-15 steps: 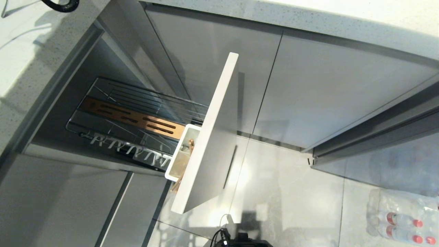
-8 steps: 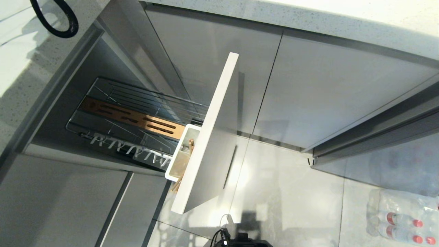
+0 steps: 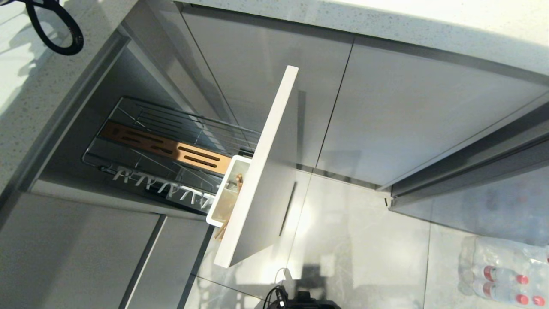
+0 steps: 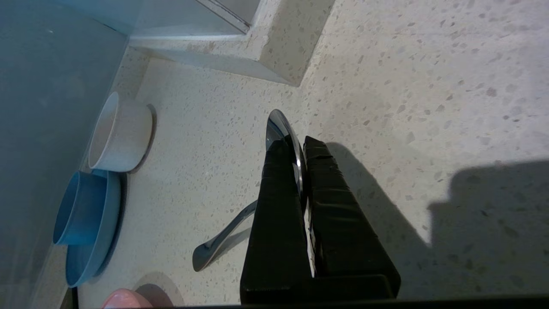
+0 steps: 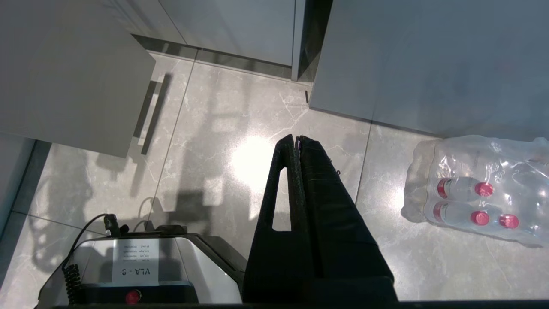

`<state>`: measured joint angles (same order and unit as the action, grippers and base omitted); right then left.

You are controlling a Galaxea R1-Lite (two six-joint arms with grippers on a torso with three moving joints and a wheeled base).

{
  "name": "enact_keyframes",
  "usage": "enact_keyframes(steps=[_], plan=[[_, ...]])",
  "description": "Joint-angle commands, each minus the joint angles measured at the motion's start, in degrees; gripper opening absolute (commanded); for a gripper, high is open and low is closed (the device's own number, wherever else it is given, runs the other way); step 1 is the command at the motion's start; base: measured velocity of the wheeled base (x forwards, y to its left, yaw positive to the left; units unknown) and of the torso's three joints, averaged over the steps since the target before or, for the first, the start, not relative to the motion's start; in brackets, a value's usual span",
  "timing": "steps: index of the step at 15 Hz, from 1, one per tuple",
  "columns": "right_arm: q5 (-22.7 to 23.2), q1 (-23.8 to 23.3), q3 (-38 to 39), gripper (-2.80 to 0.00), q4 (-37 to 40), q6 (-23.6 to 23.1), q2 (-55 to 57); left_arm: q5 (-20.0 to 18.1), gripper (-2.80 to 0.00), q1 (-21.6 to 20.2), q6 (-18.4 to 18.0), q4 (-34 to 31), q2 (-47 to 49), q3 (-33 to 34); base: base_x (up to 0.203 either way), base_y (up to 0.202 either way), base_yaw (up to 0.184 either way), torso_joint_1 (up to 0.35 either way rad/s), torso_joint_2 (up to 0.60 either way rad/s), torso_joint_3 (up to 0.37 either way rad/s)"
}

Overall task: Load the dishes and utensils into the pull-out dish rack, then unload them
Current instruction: Take the spoon out of the cupboard

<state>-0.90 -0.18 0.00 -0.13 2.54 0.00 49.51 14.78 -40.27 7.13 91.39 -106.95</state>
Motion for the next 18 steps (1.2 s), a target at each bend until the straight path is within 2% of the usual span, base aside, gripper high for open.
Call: enact_keyframes(steps=[1,8,11,17,18], plan=[[-0.02,0.01,0.0,-2.8,-0.04,0.02,0.0,0.33,-2.8,-0.75,-0.24,0.16,-0.32,0.55,0.0,0.0,0.0,0.0,0.0,0.0],[-0.05,0.01,0.0,-2.8,0.02,0.01,0.0,0.38,-2.8,-6.26,-0.16,0.24,-2.15,5.42,0.0,0.0,0.0,0.0,0.0,0.0],[-0.06,0.01,0.0,-2.8,-0.03,0.05,0.08,2.11,-2.8,-8.31,-0.25,-0.19,-2.78,7.15,0.0,0.0,0.0,0.0,0.0,0.0],[0.02,0.01,0.0,-2.8,-0.04,0.01,0.0,2.35,-2.8,-8.98,-0.25,-0.19,-3.06,8.25,0.0,0.0,0.0,0.0,0.0,0.0],[-0.06,0.01,0.0,-2.8,0.04,0.01,0.0,2.35,0.0,-8.94,-0.18,-0.19,-3.0,8.25,0.0,0.0,0.0,0.0,0.0,0.0]])
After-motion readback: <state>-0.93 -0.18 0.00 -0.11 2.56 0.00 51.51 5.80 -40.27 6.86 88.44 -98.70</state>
